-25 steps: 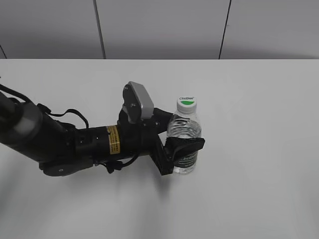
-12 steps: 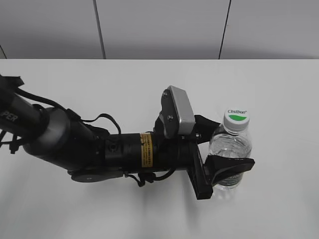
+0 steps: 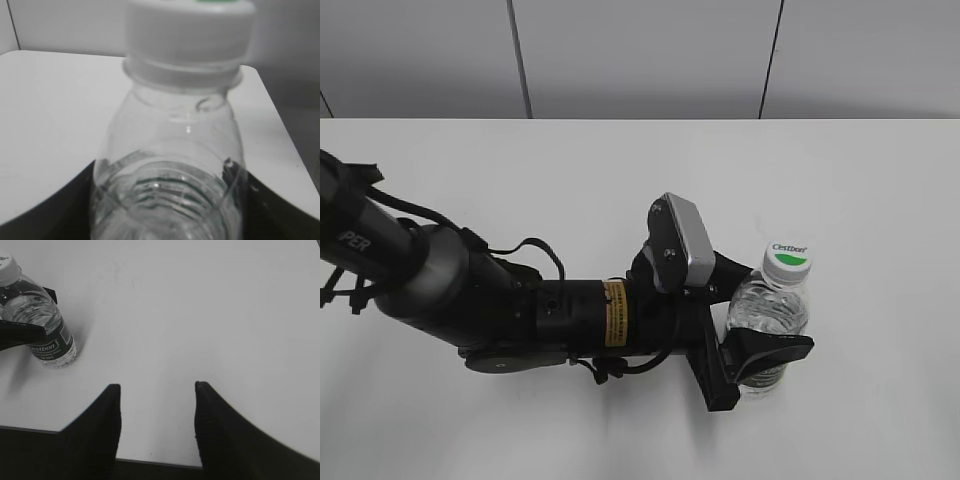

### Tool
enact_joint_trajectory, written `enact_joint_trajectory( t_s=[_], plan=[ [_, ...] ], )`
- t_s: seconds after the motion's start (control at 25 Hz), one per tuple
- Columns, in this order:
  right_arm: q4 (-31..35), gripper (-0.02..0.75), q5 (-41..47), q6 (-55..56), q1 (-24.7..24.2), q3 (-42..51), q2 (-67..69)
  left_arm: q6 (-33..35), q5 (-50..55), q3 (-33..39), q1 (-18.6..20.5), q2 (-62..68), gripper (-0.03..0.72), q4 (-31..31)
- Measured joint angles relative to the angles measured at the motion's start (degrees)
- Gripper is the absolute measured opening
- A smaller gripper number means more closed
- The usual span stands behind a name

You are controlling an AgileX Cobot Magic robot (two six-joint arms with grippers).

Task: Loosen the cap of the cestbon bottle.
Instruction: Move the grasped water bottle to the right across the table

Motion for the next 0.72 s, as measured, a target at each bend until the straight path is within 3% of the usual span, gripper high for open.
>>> enact_joint_trajectory(
  t_s=[0.72],
  plan=[
    [0.00, 0.375, 0.00, 0.06, 0.00, 0.00, 0.00, 1.37, 1.51, -0.05, 0.00, 0.74, 0.523, -0.08]
  ],
)
